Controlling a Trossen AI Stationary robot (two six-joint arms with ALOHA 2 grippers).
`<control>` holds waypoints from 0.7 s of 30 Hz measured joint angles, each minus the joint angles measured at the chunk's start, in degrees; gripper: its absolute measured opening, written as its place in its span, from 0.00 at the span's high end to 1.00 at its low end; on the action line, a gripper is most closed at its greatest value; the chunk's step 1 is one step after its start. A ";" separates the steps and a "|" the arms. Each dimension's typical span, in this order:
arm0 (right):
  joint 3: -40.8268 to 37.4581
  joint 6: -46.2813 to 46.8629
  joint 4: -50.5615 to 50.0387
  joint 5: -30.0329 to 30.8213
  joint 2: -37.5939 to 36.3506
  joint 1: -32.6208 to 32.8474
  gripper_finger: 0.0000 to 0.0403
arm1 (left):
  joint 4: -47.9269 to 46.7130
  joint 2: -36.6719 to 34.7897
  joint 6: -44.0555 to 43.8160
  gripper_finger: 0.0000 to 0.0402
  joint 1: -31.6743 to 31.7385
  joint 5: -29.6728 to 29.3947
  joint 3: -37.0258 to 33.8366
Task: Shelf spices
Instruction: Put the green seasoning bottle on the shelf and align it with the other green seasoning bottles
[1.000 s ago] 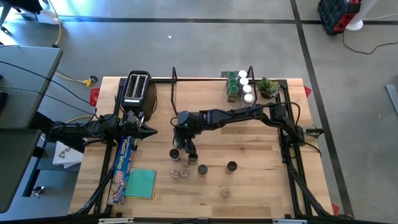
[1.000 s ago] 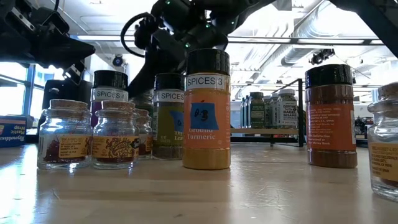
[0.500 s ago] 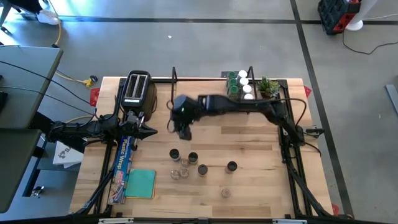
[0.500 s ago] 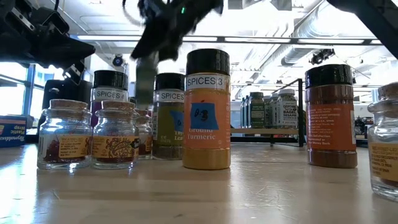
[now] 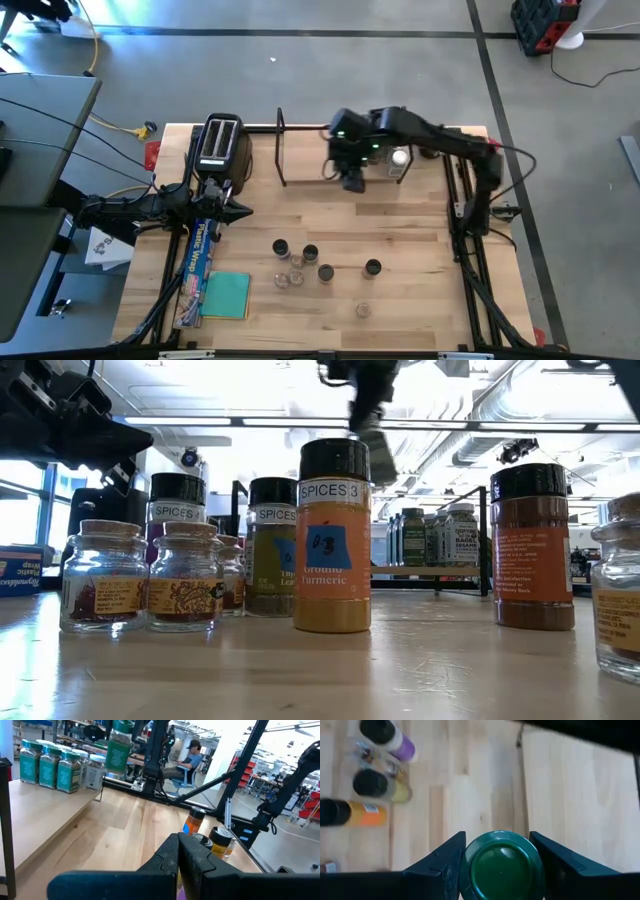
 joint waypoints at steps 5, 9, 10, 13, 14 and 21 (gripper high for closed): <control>-19.71 1.59 10.45 0.10 -12.62 -3.21 0.53 | -0.04 -0.01 -0.01 1.00 0.01 -0.02 0.00; -33.35 2.32 22.99 0.82 -20.46 -5.43 0.53 | -0.04 -0.02 -0.02 1.00 0.00 -0.05 0.00; -35.66 2.15 24.79 1.23 -21.78 -5.90 0.53 | -0.04 0.00 -0.02 1.00 0.00 -0.07 0.00; -41.18 -1.65 27.99 2.86 -24.17 -7.42 0.53 | -0.04 -0.01 -0.02 1.00 0.00 -0.06 0.00; -42.51 -2.97 28.39 3.73 -24.42 -7.86 0.53 | -0.04 0.00 0.00 1.00 0.02 -0.05 0.00; -49.28 -7.63 36.08 2.08 -24.27 -9.82 0.52 | -0.02 -0.02 -0.01 1.00 0.01 -0.05 0.00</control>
